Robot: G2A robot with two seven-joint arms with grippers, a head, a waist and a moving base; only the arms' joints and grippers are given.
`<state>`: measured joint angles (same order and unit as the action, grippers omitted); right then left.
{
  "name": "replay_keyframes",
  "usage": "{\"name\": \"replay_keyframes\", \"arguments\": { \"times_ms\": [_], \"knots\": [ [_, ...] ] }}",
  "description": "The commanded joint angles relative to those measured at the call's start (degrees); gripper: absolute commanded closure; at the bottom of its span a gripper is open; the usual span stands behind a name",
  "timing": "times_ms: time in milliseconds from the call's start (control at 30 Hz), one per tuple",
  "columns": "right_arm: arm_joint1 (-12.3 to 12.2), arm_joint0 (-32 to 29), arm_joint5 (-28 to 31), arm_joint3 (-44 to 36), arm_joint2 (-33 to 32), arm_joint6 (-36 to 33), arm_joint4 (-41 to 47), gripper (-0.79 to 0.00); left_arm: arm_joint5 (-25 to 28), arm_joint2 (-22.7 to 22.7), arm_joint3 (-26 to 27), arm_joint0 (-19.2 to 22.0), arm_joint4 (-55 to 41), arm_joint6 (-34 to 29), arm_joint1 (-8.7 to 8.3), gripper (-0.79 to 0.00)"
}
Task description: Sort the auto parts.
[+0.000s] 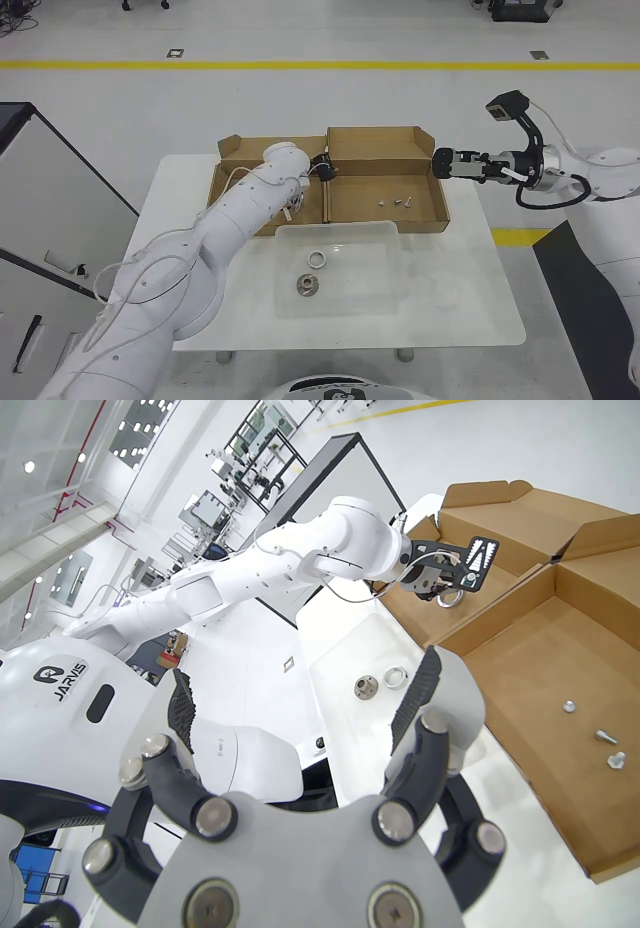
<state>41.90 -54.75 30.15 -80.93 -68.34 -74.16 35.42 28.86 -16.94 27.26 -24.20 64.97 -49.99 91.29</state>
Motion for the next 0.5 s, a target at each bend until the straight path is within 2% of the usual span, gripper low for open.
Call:
{"name": "replay_keyframes", "arguments": {
  "times_ms": [0, 267, 300, 367, 400, 467],
  "knots": [
    [0.0, 0.0, 0.0, 0.0, 0.0, 0.0, 0.0, -0.785, 0.5, 0.0, -1.8, 0.2, -0.2, 0.4, 0.78, -0.049],
    [0.0, 0.0, 0.0, 0.0, 0.0, 0.0, 0.0, -0.785, 2.9, -0.6, -7.9, 0.4, -2.0, 2.3, 3.36, -0.231],
    [0.0, 0.0, 0.0, 0.0, 0.0, 0.0, 0.0, -0.785, 3.2, -0.7, -8.5, 0.6, -2.2, 2.4, 3.59, -0.299],
    [0.0, 0.0, 0.0, 0.0, 0.0, 0.0, 0.0, -0.785, 3.5, -0.9, -9.5, 0.8, -2.3, 2.8, 4.02, -0.680],
    [0.0, 0.0, 0.0, 0.0, 0.0, 0.0, 0.0, -0.785, 3.7, -1.0, -9.9, 1.0, -2.4, 2.9, 4.20, -0.785],
    [0.0, 0.0, 0.0, 0.0, 0.0, 0.0, 0.0, -0.785, 3.9, -1.1, -10.6, 1.5, -2.3, 3.3, 4.51, -0.785]
  ]
}}
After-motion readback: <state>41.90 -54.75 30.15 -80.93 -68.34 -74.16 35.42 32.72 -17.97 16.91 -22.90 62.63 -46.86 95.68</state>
